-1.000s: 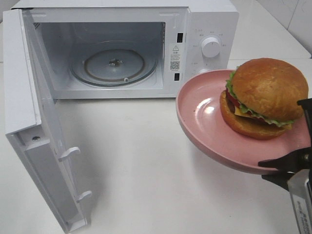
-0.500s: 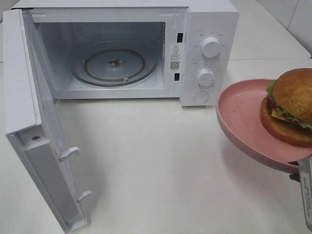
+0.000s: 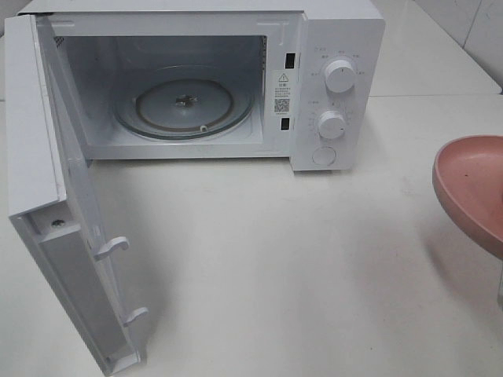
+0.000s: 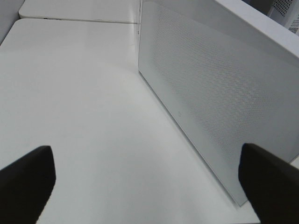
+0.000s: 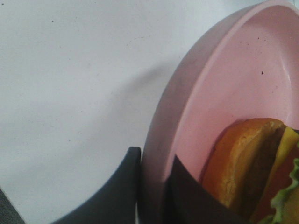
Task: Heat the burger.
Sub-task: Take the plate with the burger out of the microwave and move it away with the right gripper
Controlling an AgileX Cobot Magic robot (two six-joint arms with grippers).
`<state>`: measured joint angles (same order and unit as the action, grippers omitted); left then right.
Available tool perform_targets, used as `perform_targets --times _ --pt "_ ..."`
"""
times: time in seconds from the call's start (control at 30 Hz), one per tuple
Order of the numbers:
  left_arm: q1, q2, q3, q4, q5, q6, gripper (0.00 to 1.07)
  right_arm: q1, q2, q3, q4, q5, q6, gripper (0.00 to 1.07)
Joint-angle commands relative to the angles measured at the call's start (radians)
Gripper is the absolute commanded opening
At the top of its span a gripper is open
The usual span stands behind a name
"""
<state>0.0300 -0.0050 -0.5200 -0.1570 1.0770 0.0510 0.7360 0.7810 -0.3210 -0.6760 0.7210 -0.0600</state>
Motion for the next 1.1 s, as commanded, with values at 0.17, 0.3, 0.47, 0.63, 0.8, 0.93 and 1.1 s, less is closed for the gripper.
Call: perform_targets --times 0.17,0.3,0.47,0.63,0.8,0.93,1.1 --pt "0.003 -0.016 0.001 -0.004 -0.005 0.000 1.00 0.001 0.164 -0.067 -0.167 0.075 0.295 0.00" --pt "0.003 -0.016 0.001 -0.004 -0.005 0.000 1.00 0.001 0.233 -0.095 -0.192 0.092 0.417 0.00" --pt "0.003 -0.016 0.001 -0.004 -0.005 0.000 1.00 0.001 0.370 -0.146 -0.232 0.136 0.617 0.00" --pt "0.003 -0.016 0.001 -0.004 -0.005 0.000 1.00 0.001 0.502 -0.209 -0.258 0.191 0.765 0.00" --pt "0.003 -0.016 0.001 -0.004 -0.005 0.000 1.00 0.001 0.626 -0.255 -0.260 0.242 0.843 0.00" --pt "0.003 -0.016 0.001 -0.004 -0.005 0.000 1.00 0.001 0.724 -0.266 -0.261 0.251 0.958 0.00" --pt "0.003 -0.016 0.001 -0.004 -0.005 0.000 1.00 0.001 0.801 -0.266 -0.267 0.226 1.030 0.00"
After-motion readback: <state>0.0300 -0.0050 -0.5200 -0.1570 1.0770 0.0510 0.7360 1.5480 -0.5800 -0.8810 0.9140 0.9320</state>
